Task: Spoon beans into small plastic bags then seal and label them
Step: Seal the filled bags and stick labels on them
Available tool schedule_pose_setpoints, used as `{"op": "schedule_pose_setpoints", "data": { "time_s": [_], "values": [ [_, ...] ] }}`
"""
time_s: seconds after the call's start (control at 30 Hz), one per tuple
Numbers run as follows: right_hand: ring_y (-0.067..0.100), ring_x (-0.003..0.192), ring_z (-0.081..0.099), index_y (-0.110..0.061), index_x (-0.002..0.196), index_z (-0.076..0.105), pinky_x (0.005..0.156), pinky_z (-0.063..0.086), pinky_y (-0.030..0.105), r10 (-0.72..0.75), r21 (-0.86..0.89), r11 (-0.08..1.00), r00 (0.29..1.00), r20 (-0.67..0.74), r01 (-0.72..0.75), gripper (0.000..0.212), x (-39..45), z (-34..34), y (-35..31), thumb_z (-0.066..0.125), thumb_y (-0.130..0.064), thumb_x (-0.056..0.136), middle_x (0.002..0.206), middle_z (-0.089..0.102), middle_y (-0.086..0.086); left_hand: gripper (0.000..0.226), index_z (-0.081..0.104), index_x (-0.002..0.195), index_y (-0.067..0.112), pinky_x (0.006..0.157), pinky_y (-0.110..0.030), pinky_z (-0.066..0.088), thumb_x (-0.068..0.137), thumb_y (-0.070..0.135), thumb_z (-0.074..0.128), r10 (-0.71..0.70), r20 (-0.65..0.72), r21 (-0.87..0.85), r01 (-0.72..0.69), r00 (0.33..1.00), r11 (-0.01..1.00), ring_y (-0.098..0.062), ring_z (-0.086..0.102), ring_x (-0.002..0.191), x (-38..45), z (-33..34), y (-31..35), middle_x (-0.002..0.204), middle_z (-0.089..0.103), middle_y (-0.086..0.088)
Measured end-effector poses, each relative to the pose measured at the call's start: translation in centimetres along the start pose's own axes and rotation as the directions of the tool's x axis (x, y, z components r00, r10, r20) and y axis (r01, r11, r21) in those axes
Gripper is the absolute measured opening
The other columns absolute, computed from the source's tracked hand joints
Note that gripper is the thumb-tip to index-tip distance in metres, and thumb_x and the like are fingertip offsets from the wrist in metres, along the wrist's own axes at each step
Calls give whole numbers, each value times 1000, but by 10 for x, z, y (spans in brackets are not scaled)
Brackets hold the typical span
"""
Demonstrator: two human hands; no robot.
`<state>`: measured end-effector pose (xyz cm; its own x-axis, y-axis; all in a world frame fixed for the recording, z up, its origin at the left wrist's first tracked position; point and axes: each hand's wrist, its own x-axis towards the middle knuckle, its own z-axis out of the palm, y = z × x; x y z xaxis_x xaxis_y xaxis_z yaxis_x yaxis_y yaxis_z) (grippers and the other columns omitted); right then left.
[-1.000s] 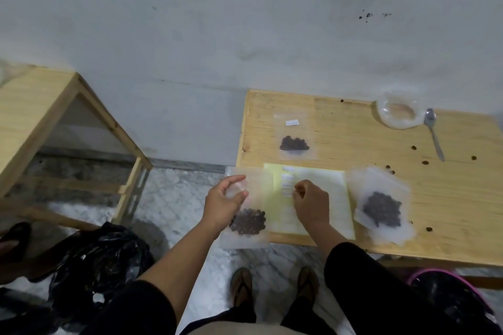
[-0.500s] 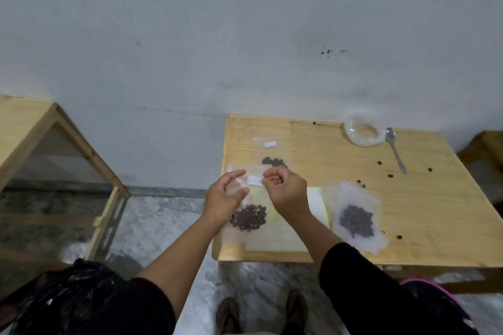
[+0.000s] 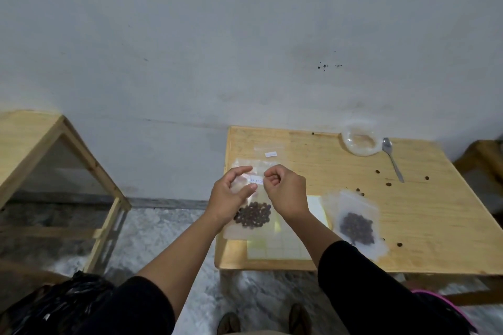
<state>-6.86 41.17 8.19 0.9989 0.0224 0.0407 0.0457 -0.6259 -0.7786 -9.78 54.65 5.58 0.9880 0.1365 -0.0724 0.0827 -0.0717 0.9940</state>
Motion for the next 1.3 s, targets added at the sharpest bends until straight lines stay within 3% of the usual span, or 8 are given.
{"op": "schedule_pose_setpoints", "data": {
  "time_s": [0.17, 0.3, 0.43, 0.53, 0.63, 0.97, 1.13, 1.3],
  "values": [
    [4, 68, 52, -12, 92, 66, 69, 38, 14, -38, -18, 999, 999, -5, 38, 10, 0, 0, -3, 61, -9, 84, 80, 60, -2, 25, 64, 99, 38, 89, -13, 38, 86, 17, 65, -2, -70, -37, 0, 998, 999, 2, 50, 112, 2, 3, 1, 110, 61, 24],
    [8, 98, 50, -17, 91, 67, 86, 36, 16, -112, -6, 994, 990, -91, 112, 12, -5, 3, -1, 70, -12, 79, 107, 49, -5, 25, 64, 98, 37, 95, -21, 43, 86, 14, 65, -15, -122, -53, 8, 992, 999, -5, 54, 112, 7, 4, 2, 109, 63, 20],
    [3, 114, 43, -23, 82, 70, 97, 33, 19, 64, 234, 971, 995, -75, -45, 7, -10, 3, -1, 73, -17, 78, 122, 46, -9, 26, 64, 98, 37, 103, -32, 41, 86, 15, 65, -20, -144, -66, 11, 989, 998, -7, 52, 116, 10, 6, 5, 111, 63, 19],
    [8, 103, 59, -24, 80, 72, 95, 44, 27, 143, 377, 916, 990, 16, -139, 6, -10, 0, -2, 73, -18, 78, 105, 67, -5, 25, 65, 99, 34, 104, -29, 39, 86, 13, 65, -9, -86, -63, 4, 996, 998, -4, 51, 117, 9, 9, 8, 110, 62, 21],
    [8, 86, 62, -25, 80, 73, 89, 49, 27, 228, 435, 875, 973, 18, -213, 10, -9, -4, -2, 73, -15, 78, 92, 71, -5, 22, 66, 99, 33, 101, -29, 40, 85, 15, 66, -12, -40, -61, 10, 999, 998, -1, 50, 116, 9, 11, 7, 108, 63, 23],
    [7, 74, 56, -27, 75, 68, 70, 45, 19, 271, 384, 896, 960, -78, -222, 17, 1, -5, 5, 64, -14, 83, 79, 67, -15, 8, 67, 83, 32, 80, -31, 52, 84, 24, 68, -96, -179, 2, 98, 979, 995, -18, 65, 84, 14, 30, 6, 92, 67, 20],
    [12, 79, 57, -23, 82, 67, 73, 44, 21, 260, 375, 903, 962, -83, -212, 16, 17, -2, 13, 58, -12, 87, 79, 65, -15, 13, 68, 82, 34, 82, -33, 53, 85, 23, 65, -108, -207, 14, 113, 972, 993, -16, 65, 87, 29, 36, 3, 91, 68, 18],
    [9, 59, 48, -22, 91, 68, 62, 43, 24, 181, 394, 903, 983, 6, -169, 11, 37, -3, 31, 61, -15, 85, 64, 57, -12, 16, 67, 80, 36, 81, -29, 52, 86, 21, 63, -144, -296, -1, 151, 944, 989, -17, 64, 87, 56, 43, 6, 87, 68, 14]
  ]
}}
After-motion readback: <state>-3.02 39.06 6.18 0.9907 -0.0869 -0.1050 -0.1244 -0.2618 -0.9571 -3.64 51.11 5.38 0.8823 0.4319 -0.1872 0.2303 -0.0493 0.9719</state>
